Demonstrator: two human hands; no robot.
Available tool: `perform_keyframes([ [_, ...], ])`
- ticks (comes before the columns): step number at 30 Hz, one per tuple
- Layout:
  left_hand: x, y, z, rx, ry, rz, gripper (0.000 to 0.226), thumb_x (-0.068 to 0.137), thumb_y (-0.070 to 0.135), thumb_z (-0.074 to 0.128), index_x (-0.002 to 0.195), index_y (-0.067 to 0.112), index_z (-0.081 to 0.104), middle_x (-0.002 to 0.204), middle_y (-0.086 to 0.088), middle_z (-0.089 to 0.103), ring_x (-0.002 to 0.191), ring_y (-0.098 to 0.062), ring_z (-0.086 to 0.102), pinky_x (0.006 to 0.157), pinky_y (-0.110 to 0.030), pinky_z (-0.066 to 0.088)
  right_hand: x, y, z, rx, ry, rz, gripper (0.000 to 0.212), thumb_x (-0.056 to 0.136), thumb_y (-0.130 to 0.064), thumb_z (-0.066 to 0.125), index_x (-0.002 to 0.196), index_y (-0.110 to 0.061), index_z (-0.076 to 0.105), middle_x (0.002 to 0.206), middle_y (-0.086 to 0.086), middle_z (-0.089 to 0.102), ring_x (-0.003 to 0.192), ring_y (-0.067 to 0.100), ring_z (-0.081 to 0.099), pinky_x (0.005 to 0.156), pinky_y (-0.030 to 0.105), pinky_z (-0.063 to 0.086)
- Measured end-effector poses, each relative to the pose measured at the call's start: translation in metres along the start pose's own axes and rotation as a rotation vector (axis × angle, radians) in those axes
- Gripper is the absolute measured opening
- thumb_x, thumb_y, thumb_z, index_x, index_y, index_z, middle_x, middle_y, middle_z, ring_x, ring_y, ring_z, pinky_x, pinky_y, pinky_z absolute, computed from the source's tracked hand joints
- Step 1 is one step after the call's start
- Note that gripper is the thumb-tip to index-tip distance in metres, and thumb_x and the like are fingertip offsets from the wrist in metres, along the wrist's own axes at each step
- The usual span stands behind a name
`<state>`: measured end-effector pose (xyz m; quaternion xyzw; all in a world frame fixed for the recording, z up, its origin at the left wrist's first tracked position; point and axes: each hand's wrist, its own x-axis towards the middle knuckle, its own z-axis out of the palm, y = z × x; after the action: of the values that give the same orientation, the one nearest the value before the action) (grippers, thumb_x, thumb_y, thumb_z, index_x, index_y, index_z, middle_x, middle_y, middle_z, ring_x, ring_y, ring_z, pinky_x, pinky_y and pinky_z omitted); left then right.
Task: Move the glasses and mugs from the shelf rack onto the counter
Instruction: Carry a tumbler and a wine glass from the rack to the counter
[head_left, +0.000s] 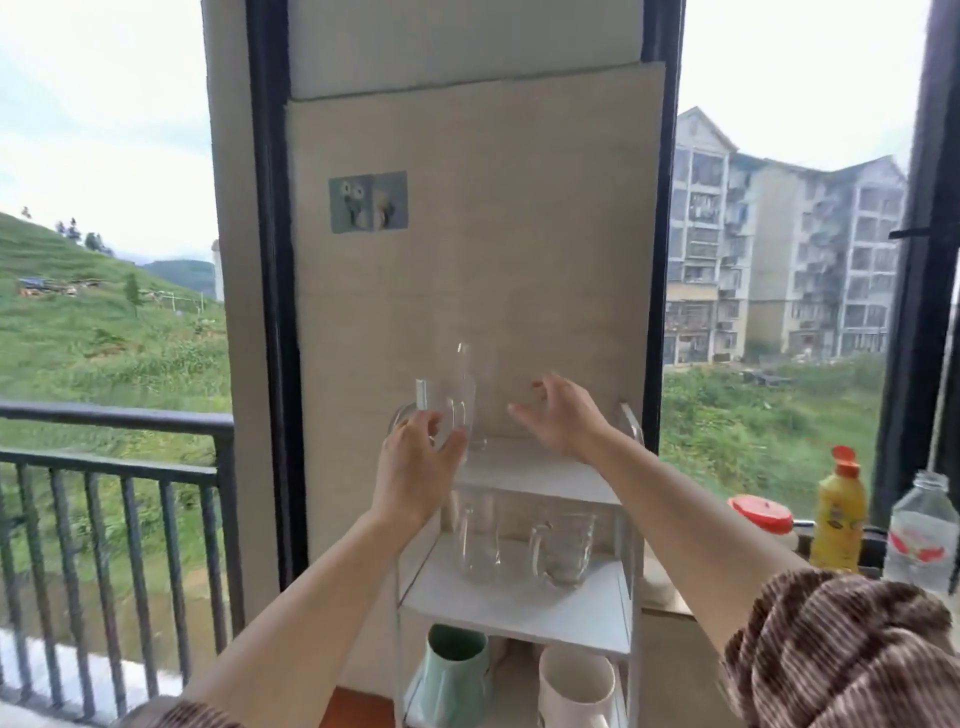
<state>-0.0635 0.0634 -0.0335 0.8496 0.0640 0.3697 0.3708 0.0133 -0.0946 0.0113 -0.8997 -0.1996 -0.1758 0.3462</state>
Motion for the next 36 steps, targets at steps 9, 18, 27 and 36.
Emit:
perform_keyframes([
  [9,0.041,-0.016,0.013,-0.119,-0.081,0.031,0.035,0.088,0.037,0.063,0.072,0.007,0.071,0.070,-0.012,0.070,0.062,-0.019,0.056,0.062,-0.030,0.044,0.099,-0.011,0.036,0.216,0.066,0.115,0.048,0.088,-0.043,0.063,0.122,-0.010,0.053,0.115,0.009,0.060,0.102,0.026,0.059,0.075,0.027,0.043],
  [18,0.054,-0.022,0.009,-0.365,-0.313,0.022,0.023,0.092,0.026,0.060,0.069,0.022,0.064,0.065,0.011,0.062,0.049,0.008,0.049,0.053,-0.004,0.036,0.138,-0.018,0.061,0.435,-0.002,0.153,0.050,0.072,-0.051,0.077,0.096,-0.012,0.057,0.092,0.003,0.055,0.076,0.018,0.055,0.055,0.022,0.041],
  [27,0.061,-0.004,-0.002,-0.342,-0.282,-0.266,0.029,0.092,0.032,0.056,0.087,0.007,0.069,0.069,0.005,0.060,0.062,-0.012,0.050,0.064,-0.025,0.042,0.126,-0.010,0.052,0.492,0.084,0.223,0.069,0.066,-0.049,0.079,0.117,-0.006,0.059,0.100,0.005,0.059,0.089,0.021,0.060,0.062,0.031,0.052],
  [36,0.049,-0.002,-0.017,-0.476,-0.215,-0.400,0.026,0.095,0.027,0.054,0.077,0.010,0.063,0.055,0.005,0.044,0.053,-0.017,0.035,0.062,-0.028,0.037,0.069,-0.005,0.014,0.498,0.123,0.176,0.057,0.059,-0.049,0.082,0.094,-0.008,0.062,0.099,0.009,0.064,0.094,0.023,0.068,0.074,0.045,0.062],
])
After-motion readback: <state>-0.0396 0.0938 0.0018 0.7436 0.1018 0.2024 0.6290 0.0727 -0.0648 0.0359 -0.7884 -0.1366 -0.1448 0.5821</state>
